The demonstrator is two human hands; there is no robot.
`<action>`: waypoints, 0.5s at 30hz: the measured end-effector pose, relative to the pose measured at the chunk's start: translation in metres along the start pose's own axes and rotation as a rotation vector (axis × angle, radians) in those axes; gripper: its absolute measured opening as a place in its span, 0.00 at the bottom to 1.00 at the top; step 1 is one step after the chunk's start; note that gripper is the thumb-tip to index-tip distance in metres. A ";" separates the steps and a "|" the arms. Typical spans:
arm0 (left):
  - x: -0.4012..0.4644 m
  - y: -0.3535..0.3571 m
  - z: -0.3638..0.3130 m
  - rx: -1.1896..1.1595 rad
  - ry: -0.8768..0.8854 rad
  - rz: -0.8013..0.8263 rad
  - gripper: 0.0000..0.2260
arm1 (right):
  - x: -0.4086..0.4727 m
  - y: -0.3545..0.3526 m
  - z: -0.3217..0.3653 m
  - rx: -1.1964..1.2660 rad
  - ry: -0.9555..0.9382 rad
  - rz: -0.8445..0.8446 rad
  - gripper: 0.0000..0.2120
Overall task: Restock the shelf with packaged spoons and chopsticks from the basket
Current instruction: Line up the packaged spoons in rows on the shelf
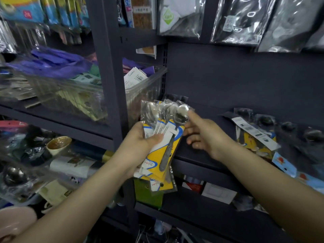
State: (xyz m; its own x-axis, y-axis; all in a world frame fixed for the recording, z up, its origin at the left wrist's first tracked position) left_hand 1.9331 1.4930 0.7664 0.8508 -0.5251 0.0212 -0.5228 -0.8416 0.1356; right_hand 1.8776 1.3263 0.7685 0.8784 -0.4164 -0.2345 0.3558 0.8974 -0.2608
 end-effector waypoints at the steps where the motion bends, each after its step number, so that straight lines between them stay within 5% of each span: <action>1: 0.004 0.010 0.000 -0.013 0.002 0.018 0.09 | -0.005 0.001 0.000 -0.028 -0.022 -0.012 0.15; 5: 0.020 0.040 0.000 -0.018 0.011 0.045 0.05 | 0.007 -0.017 0.001 0.182 -0.023 -0.129 0.08; 8: 0.030 0.053 -0.005 -0.020 0.031 0.073 0.06 | 0.026 -0.033 0.002 0.352 0.020 -0.058 0.07; 13: 0.042 0.051 -0.005 0.145 -0.014 0.068 0.21 | 0.054 -0.060 -0.002 0.220 0.055 -0.053 0.09; 15: 0.047 0.043 -0.005 0.104 -0.020 0.008 0.14 | 0.069 -0.081 0.000 0.202 0.053 -0.192 0.11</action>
State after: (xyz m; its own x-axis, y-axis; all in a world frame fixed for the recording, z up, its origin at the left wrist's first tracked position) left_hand 1.9505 1.4326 0.7786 0.8460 -0.5333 0.0016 -0.5330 -0.8455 0.0315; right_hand 1.9093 1.2248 0.7730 0.7726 -0.5839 -0.2493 0.5753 0.8100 -0.1142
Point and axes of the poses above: each hand's wrist, its own x-axis towards the middle knuckle, its own y-axis out of the palm, z = x × y, the point moved 6 cm from there along x, towards the middle knuckle, and after that the axes turned 9 degrees about -x, right-handed, at the moved point
